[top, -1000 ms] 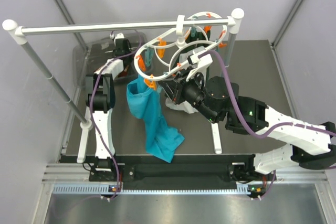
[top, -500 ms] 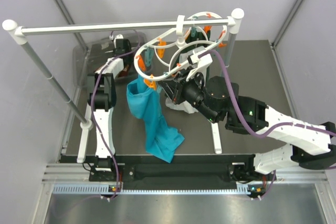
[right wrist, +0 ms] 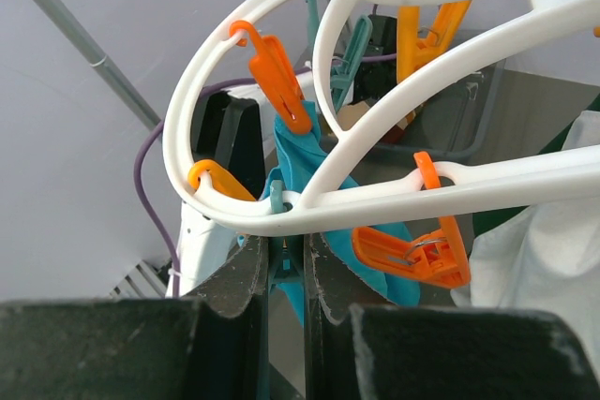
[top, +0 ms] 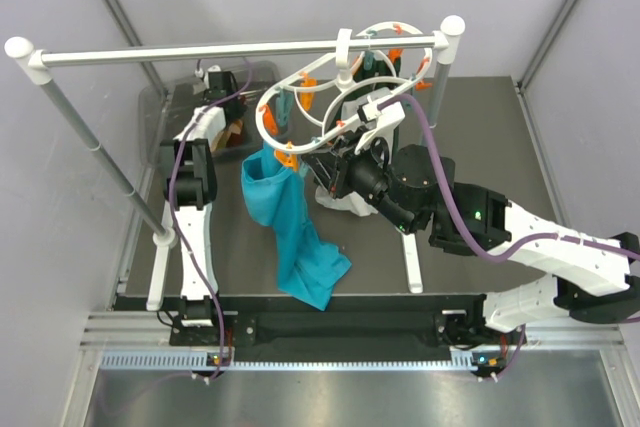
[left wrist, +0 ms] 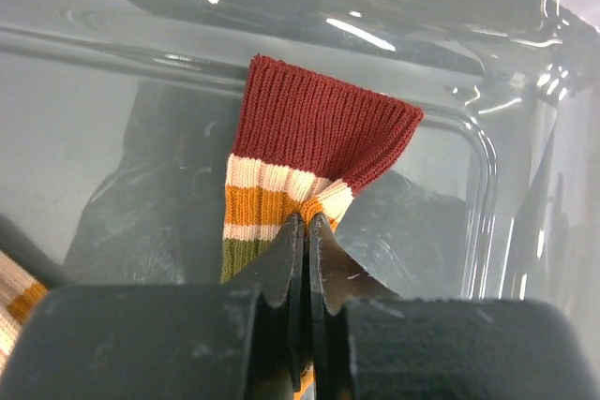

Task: Clip the socks to the hanger
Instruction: Pick up the sock from the bin.

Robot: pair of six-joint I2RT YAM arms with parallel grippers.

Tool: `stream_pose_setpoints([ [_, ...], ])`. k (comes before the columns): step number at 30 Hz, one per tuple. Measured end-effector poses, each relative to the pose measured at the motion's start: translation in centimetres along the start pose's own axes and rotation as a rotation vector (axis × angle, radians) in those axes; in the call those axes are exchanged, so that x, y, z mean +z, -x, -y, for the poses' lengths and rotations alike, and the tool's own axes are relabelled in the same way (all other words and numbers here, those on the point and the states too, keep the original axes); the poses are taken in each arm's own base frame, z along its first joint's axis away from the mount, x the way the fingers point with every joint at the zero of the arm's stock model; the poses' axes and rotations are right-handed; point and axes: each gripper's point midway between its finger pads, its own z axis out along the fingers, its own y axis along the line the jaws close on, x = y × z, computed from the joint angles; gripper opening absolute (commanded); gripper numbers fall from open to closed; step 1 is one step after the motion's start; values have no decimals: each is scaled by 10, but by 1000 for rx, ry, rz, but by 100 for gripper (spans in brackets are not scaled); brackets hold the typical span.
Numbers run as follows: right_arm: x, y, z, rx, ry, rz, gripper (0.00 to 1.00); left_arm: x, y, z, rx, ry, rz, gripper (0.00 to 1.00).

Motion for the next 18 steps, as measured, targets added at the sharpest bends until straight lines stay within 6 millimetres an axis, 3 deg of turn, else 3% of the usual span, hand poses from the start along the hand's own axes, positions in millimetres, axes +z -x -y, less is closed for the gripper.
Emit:
stream_pose_setpoints([
  [3, 0, 0, 0, 0, 1, 0, 0, -9, -4, -2, -5, 6, -13, 0],
  [7, 1, 1, 1, 2, 0, 2, 0, -42, -13, -10, -30, 24, -51, 0],
  [11, 1, -2, 6, 8, -8, 6, 0, -104, 4, -7, -75, 1, -14, 0],
  [18, 1, -1, 12, 30, -11, 12, 0, -239, 68, 17, -153, -168, 182, 0],
])
